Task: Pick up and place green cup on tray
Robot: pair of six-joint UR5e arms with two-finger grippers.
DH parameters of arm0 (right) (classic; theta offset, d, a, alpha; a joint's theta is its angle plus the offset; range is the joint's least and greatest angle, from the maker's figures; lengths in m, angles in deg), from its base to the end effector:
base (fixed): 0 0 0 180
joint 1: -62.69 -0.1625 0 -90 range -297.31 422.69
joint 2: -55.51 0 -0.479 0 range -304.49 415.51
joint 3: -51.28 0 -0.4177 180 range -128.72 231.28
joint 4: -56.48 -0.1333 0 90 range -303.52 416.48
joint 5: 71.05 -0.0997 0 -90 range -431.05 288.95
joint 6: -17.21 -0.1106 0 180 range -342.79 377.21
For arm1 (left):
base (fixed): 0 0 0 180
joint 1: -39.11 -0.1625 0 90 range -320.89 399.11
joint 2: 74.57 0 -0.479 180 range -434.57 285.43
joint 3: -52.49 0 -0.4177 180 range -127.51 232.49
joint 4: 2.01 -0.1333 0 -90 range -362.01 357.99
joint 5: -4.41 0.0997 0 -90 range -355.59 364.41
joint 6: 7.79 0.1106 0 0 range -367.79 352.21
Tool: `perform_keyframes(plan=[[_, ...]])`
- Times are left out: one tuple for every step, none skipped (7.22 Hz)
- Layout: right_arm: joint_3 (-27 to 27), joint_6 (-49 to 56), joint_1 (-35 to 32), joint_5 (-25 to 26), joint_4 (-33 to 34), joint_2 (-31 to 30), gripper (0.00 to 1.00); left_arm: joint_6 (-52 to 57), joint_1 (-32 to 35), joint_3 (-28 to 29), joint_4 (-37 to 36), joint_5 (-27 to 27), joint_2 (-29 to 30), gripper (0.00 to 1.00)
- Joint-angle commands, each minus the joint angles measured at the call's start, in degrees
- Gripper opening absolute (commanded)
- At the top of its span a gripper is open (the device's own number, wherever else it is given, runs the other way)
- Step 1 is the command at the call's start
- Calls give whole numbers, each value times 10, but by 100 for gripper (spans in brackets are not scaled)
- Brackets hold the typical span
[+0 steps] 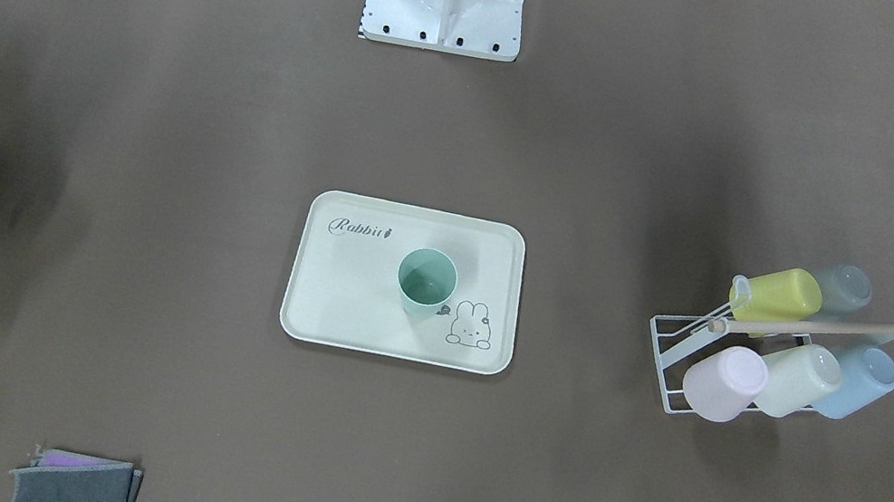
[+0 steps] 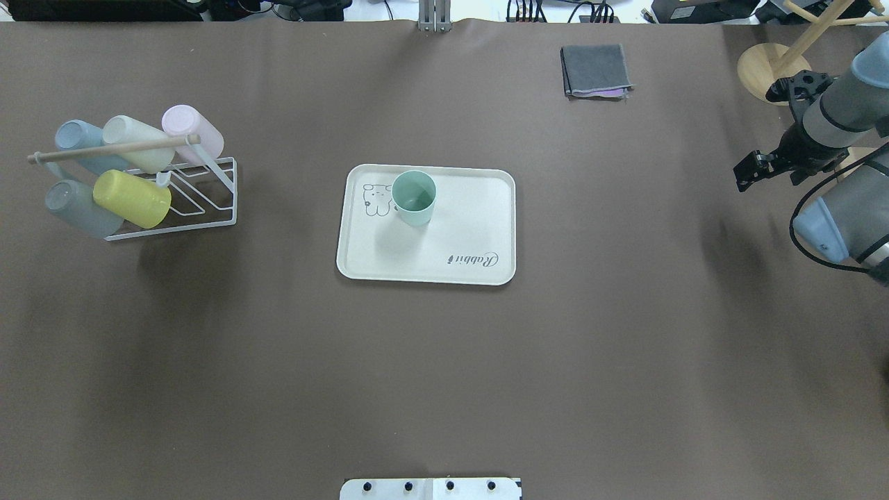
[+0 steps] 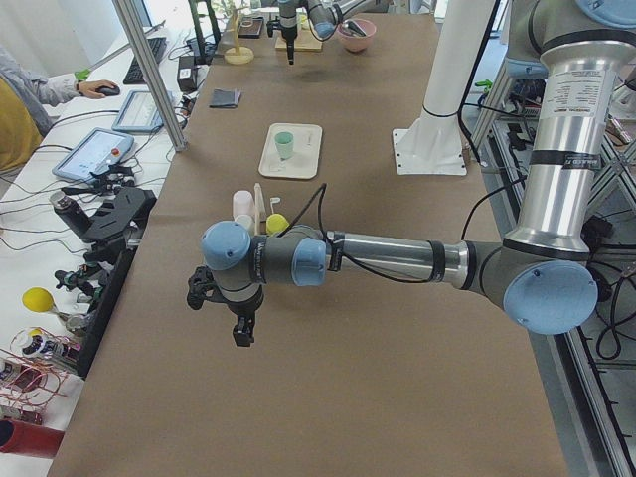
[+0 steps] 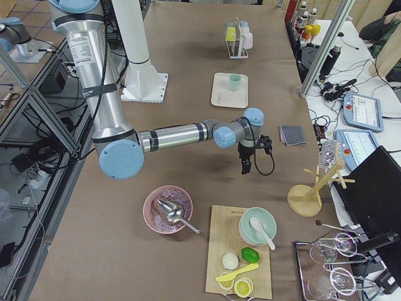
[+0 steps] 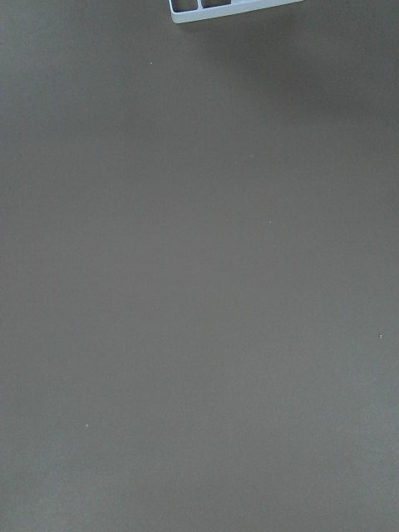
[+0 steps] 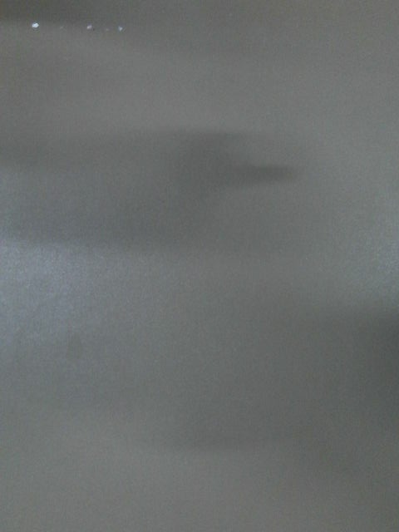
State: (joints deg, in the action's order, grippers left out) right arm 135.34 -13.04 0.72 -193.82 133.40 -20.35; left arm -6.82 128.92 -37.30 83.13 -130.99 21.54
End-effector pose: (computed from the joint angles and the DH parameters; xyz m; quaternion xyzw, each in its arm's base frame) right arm -0.2440 -0.6145 0.6179 0.0197 -0.3284 -0.0338 0.9437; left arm -0.0527 -0.5677 0.6717 0.0110 0.3858 0.0128 0.9224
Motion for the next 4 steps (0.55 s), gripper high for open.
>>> perform_keyframes(plan=[[-1, -1, 0, 1, 0, 0, 100, 0, -1, -10, -30, -1, 2, 99], [-4, -1, 0, 1, 0, 0, 100, 0, 0, -11, -30, -1, 2, 99], [-4, 0, 0, 1, 0, 0, 100, 1, 0, -11, -30, 0, 2, 99], [-4, 0, 0, 0, 0, 0, 100, 1, 0, -11, -30, -1, 2, 99]])
